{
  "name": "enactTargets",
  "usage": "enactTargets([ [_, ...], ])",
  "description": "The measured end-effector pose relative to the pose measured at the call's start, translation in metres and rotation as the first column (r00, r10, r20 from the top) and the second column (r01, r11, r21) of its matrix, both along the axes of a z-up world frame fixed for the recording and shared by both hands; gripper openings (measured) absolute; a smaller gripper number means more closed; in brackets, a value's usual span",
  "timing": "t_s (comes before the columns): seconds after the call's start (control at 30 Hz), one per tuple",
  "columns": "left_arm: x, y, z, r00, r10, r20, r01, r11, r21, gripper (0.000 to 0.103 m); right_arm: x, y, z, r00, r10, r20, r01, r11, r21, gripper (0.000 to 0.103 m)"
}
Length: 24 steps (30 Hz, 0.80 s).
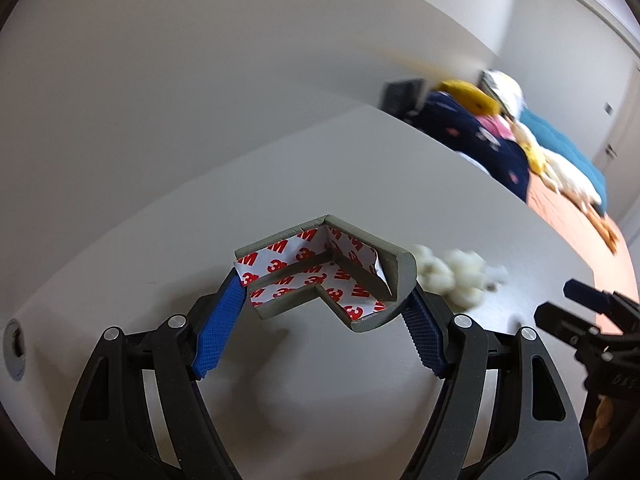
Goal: Collect trash
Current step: 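Lower the right tool onto the white foam plush and close it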
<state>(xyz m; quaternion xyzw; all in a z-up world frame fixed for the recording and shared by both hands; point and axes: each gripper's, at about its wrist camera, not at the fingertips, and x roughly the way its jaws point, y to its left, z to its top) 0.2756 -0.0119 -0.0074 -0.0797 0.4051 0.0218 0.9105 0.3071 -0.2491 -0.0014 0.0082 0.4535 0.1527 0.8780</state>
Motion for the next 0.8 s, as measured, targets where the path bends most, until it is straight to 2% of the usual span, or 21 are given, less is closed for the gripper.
enactTargets([
  [0.2, -0.005, 0.036, 0.007, 0.994, 0.109, -0.005, -0.109, 0.994, -0.014, 0.074, 0.017, 0.034, -0.007, 0.999, 0.046, 0.004, -0.046, 0.997, -0.063, 0.084],
  [0.5, -0.012, 0.066, 0.018, 0.978, 0.208, 0.004, -0.208, 0.978, 0.001, 0.073, 0.033, 0.076, -0.019, 0.99, 0.141, -0.012, -0.141, 0.977, -0.158, 0.084],
  [0.6, -0.014, 0.073, 0.021, 0.973, 0.229, 0.011, -0.229, 0.973, -0.001, 0.074, 0.037, 0.085, -0.024, 0.987, 0.158, -0.013, -0.157, 0.969, -0.188, 0.084],
  [0.8, -0.016, 0.077, 0.023, 0.972, 0.235, 0.02, -0.235, 0.972, -0.001, 0.073, 0.047, 0.092, -0.027, 0.985, 0.171, -0.018, -0.171, 0.969, -0.178, 0.083],
])
